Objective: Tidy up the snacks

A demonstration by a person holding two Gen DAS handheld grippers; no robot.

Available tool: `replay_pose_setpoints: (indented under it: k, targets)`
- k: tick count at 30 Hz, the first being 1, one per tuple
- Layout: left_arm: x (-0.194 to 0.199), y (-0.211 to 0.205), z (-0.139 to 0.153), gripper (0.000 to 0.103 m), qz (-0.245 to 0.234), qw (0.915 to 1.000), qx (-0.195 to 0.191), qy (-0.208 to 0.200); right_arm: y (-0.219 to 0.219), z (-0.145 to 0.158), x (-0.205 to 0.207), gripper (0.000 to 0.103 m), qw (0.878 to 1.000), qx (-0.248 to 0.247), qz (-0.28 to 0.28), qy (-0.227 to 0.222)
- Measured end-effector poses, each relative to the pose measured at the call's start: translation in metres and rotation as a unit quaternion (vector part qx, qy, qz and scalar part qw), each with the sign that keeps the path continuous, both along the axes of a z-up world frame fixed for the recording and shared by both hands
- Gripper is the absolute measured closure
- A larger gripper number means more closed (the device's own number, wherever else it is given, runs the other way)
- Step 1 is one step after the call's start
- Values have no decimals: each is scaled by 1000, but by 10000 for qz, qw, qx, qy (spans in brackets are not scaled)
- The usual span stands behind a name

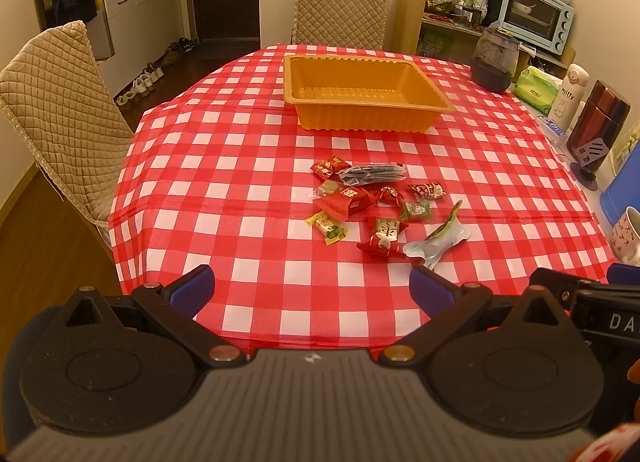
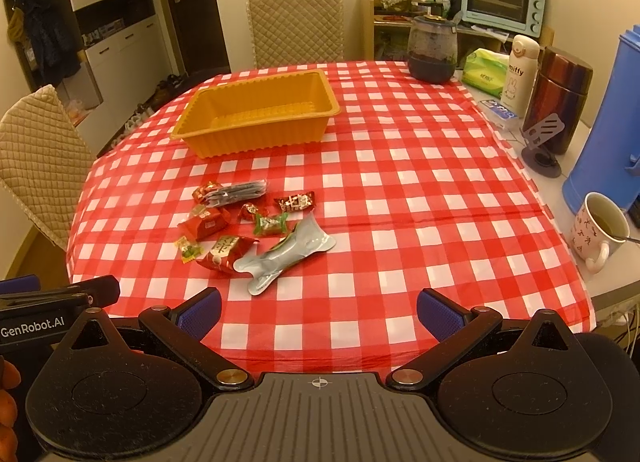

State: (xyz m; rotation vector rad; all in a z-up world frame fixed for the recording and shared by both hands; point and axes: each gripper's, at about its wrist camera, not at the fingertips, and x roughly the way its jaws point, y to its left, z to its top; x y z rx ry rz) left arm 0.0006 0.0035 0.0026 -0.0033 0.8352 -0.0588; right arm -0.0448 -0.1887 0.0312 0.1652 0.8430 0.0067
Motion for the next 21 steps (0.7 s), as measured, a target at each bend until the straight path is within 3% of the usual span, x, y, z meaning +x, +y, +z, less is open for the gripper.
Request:
replay_pose_setpoints:
  k: [21]
  targets:
    - [-1, -1, 2, 0, -14, 10000, -23, 4, 0, 1, 0, 0, 10000, 0, -7, -1]
